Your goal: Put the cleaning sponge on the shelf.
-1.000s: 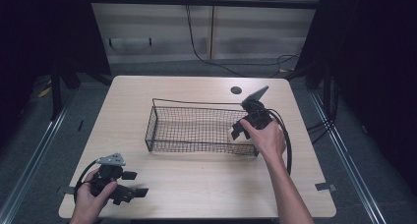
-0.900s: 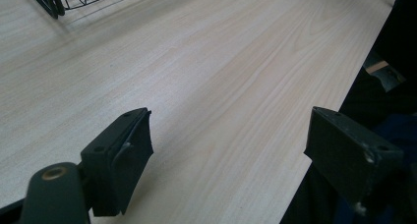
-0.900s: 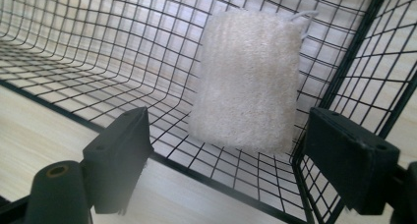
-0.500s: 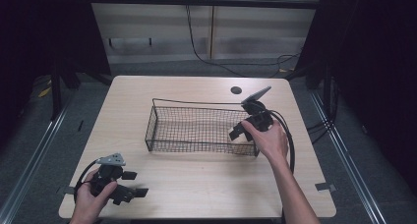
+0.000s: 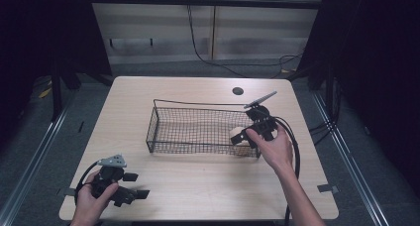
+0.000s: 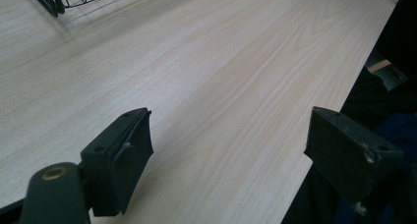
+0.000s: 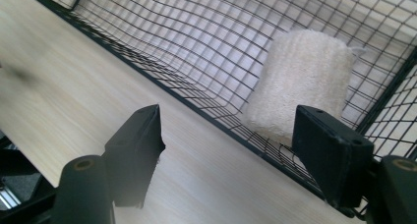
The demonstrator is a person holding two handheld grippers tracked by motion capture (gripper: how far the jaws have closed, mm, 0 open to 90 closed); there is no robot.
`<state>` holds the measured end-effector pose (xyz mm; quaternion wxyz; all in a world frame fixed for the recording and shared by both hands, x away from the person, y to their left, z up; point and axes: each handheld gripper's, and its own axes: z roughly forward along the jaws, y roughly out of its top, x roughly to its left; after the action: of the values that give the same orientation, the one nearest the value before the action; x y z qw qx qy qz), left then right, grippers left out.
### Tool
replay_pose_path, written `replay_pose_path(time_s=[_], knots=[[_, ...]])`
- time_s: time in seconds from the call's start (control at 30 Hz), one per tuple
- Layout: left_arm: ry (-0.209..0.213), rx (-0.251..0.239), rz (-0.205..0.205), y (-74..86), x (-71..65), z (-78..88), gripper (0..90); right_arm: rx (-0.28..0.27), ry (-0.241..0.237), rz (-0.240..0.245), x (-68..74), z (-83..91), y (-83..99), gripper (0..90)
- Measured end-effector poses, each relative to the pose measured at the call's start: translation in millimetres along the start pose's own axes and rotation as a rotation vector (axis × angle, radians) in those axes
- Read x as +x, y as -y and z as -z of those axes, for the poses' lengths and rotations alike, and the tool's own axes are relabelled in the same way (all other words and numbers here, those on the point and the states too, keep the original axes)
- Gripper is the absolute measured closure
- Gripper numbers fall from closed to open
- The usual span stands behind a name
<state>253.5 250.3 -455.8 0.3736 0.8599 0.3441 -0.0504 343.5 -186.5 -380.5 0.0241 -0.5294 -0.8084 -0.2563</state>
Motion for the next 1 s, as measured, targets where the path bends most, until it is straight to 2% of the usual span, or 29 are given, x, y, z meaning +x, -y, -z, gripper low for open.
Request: replay_pose_path(time_s=[0.27, 0.37, 0.43, 0.5, 0.57, 0.83, 1.0], knots=[[-0.002, 0.004, 0.002, 0.2, 0.3, 0.2, 17.3, -0.032, -0.019, 0.041, 9.0, 3.4, 18.0, 24.6], [-0.003, 0.003, 0.000, 0.2, 0.6, 0.5, 17.3, -0.051, -0.050, 0.041, 10.8, 5.8, 27.6, 23.6], [-0.001, 0.004, 0.002, 0.3, 0.7, 0.3, 17.3, -0.046, -0.039, 0.045, 11.1, 5.7, 34.0, 24.2], [-0.002, -0.001, 0.004, 0.6, 0.3, -0.2, 17.3, -0.057, -0.057, 0.037, 9.8, 5.8, 40.2, 24.7], [-0.003, 0.000, 0.005, 0.7, 0.3, -0.3, 17.3, -0.054, -0.048, 0.047, 9.4, 5.4, 46.1, 24.1], [-0.008, 0.000, 0.007, 1.0, 0.3, -0.8, 17.3, -0.097, -0.053, 0.029, 3.3, 9.5, 70.5, 24.0], [-0.007, 0.002, 0.004, 1.1, 1.0, -0.1, 17.3, -0.095, -0.038, 0.021, 0.2, 11.7, 86.4, 24.1]])
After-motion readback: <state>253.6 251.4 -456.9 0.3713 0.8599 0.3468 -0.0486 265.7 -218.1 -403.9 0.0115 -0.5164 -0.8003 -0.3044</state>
